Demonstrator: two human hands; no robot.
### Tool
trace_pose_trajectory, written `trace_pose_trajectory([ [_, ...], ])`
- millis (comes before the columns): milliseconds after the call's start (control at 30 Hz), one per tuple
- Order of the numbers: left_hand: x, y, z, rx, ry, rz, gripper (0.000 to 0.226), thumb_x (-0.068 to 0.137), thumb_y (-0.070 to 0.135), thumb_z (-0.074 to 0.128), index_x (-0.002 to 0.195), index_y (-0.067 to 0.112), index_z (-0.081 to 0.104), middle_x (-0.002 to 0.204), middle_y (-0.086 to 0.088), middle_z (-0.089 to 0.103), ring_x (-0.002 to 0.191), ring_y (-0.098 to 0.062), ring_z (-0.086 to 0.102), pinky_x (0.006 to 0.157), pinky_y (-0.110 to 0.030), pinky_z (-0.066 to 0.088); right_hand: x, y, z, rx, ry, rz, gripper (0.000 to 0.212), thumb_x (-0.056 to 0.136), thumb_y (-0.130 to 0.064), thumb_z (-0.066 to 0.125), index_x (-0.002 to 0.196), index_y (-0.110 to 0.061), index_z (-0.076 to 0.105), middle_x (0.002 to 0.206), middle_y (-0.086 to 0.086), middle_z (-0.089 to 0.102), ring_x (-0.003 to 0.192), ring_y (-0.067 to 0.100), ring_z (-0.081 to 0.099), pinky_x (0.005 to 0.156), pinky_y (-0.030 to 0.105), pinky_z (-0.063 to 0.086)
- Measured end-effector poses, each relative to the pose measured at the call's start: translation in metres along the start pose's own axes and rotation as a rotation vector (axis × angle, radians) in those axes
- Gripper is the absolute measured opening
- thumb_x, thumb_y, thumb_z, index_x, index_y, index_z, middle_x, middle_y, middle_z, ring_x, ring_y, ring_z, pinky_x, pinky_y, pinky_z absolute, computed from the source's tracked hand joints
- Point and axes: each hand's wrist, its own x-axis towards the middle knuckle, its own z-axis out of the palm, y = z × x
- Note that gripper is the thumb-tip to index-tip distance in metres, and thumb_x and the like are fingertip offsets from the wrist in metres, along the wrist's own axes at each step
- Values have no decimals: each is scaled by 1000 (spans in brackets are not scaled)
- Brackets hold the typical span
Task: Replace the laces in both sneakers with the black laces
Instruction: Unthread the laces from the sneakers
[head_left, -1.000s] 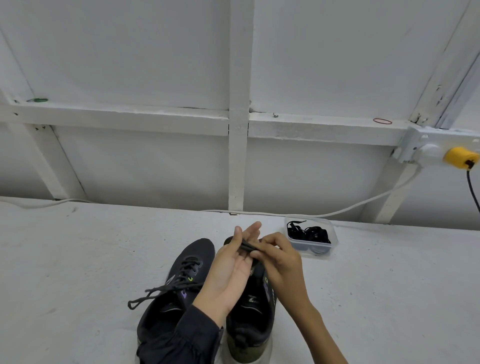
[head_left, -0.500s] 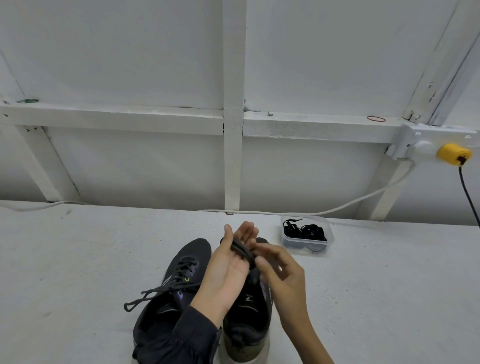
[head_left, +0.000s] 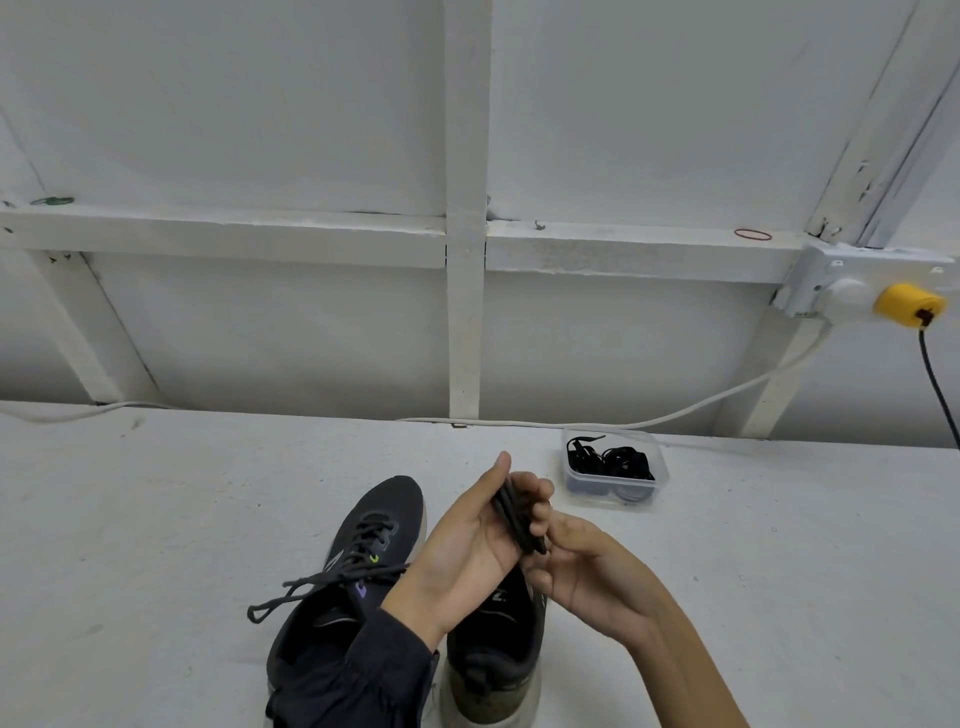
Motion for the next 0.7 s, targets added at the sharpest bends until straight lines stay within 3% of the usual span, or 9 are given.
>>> trace_pose_trajectory([
  [133, 0, 0, 1, 114, -29, 28, 37, 93, 27, 49, 72, 5, 69, 80, -11, 63, 66, -16, 57, 59, -28, 54, 5, -2, -5, -19, 48, -40, 51, 59, -14, 91, 105, -3, 72, 72, 0, 57, 59, 8, 51, 48, 19, 37],
  [233, 1, -2, 1, 199, -29, 61, 37, 92, 25, 50, 70, 2, 71, 76, -13, 61, 66, -17, 59, 59, -29, 56, 5, -4, -4, -99, 118, -109, 47, 70, -3, 70, 116, 2, 63, 71, -1, 58, 61, 7, 52, 50, 20, 37],
  [300, 2, -3, 0, 250, -22, 88, 36, 93, 27, 56, 72, 2, 72, 77, -13, 62, 67, -16, 60, 65, -27, 55, 4, -6, -3, -147, 133, -151, 51, 69, 1, 59, 120, 3, 56, 72, -3, 63, 62, 7, 55, 60, 22, 41],
  [400, 3, -2, -1, 311, -25, 120, 33, 88, 28, 57, 73, 2, 71, 77, -11, 66, 70, -16, 59, 72, -25, 52, 3, -8, 0, -150, 139, -186, 50, 69, 4, 60, 118, 1, 56, 86, 2, 71, 68, 7, 63, 74, 26, 48],
  [567, 3, -5, -3, 410, -17, 153, 35, 88, 30, 57, 72, 3, 73, 78, -11, 66, 72, -17, 58, 73, -26, 51, 2, -8, 7, -309, 251, -276, 38, 71, -9, 74, 107, -4, 65, 88, 11, 62, 66, 13, 56, 67, 23, 51],
  [700, 3, -8, -2, 408, -4, 179, 33, 86, 27, 56, 70, 5, 74, 78, -13, 66, 71, -16, 59, 75, -27, 51, -1, -7, 10, -394, 336, -363, 39, 70, -14, 75, 107, -8, 66, 79, 4, 62, 67, 14, 57, 68, 24, 51],
])
